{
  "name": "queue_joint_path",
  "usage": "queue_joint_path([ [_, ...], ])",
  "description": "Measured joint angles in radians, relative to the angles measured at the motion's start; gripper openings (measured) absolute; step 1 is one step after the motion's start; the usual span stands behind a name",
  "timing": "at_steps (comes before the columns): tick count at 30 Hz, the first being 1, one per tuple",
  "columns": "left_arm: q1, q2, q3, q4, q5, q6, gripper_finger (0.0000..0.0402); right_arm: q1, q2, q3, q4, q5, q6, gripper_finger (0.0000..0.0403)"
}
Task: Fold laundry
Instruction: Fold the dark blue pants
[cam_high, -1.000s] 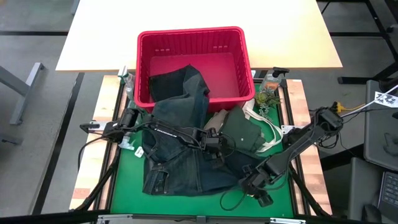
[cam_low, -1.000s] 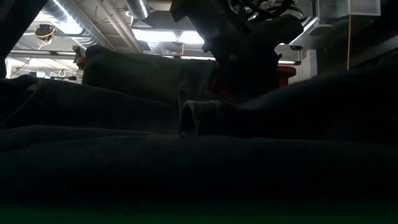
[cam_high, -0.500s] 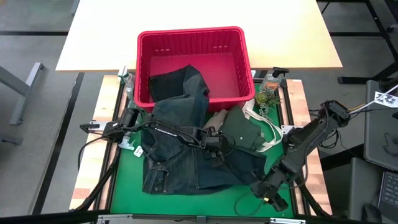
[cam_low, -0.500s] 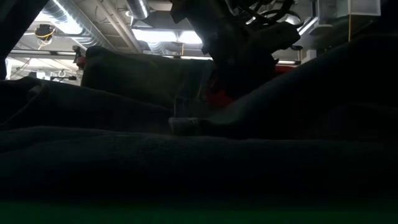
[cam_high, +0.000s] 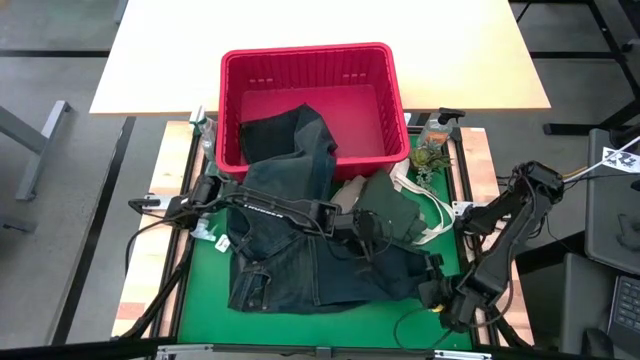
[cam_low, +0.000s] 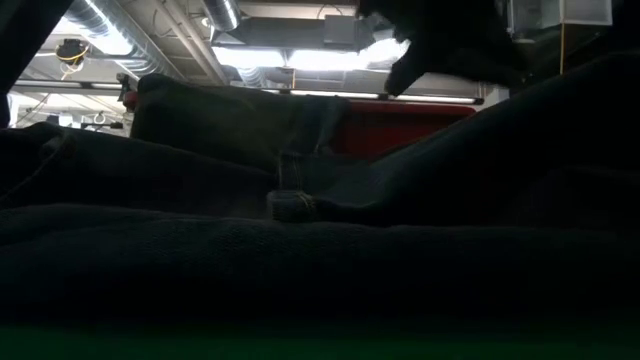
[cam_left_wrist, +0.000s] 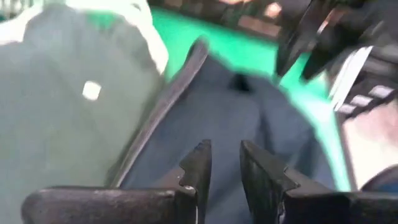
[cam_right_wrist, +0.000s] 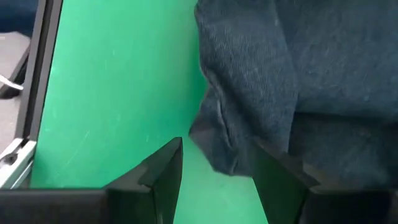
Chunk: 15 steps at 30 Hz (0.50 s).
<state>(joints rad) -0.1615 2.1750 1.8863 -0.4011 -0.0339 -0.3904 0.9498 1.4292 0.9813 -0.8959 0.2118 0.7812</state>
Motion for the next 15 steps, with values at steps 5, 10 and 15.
queue_joint_path([
  [5,-0.015,0.015,0.004,0.194,-0.007,0.003,0.0079,0.022,0.0,0.0,0.005,0.074,0.018,0.0182],
  [10,-0.018,0.068,0.001,0.29,-0.015,0.016,0.0079,0.02,0.0,-0.038,0.052,0.084,0.027,0.0182],
  [15,-0.021,0.13,0.004,0.366,-0.013,0.016,0.0079,0.019,0.001,-0.105,0.157,0.085,0.026,0.0182],
])
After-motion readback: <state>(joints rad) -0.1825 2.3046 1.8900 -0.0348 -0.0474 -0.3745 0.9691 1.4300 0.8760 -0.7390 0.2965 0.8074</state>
